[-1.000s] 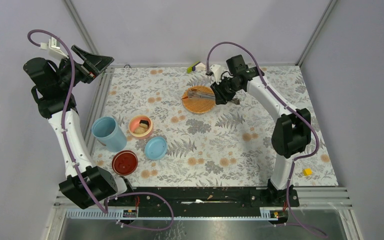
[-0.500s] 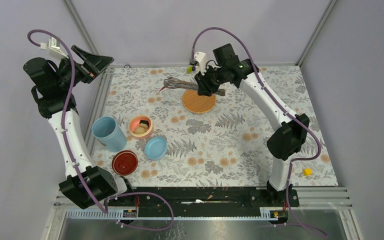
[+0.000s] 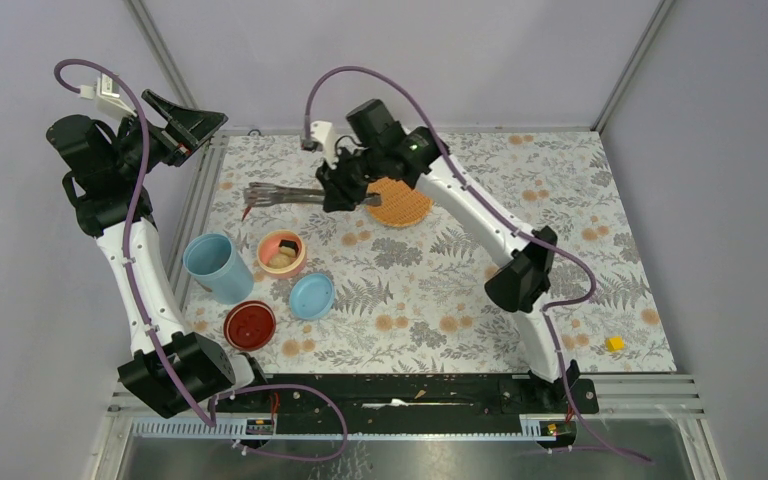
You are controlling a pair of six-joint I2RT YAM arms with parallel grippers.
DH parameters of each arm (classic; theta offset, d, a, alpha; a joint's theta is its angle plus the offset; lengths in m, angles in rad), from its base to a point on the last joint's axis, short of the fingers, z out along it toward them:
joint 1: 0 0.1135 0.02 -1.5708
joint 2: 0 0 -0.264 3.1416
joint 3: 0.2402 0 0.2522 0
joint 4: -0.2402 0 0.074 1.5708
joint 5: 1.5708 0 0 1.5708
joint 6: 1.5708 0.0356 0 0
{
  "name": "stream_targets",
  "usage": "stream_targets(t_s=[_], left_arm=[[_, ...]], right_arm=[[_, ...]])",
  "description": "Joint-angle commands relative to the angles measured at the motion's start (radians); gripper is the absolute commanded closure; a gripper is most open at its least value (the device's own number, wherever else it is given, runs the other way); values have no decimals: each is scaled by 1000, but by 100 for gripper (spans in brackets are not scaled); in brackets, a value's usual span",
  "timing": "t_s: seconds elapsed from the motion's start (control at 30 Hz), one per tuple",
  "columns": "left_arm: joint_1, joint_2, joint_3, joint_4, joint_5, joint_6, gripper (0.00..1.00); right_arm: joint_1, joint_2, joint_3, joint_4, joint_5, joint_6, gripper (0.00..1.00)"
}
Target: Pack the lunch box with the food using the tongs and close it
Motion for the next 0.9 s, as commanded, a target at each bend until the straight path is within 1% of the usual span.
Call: stream_targets(t_s=[0.0, 0.1, 0.33, 0.7, 0.87], left_arm=[[-4, -11, -5, 55, 26, -7, 1], [-4, -11, -3, 55, 25, -7, 1], [-4, -12, -4, 60, 28, -11, 1], [-3, -24, -15, 83, 35, -28, 1], [-2, -26, -19, 86, 40, -30, 1]], right_arm=[[68, 61, 150, -7, -63, 61, 98], [107, 95, 191, 15, -74, 91, 98], [187, 124, 187, 74, -62, 100, 98], [237, 179, 196, 76, 62, 21, 98], [240, 192, 191, 104, 103, 17, 98]])
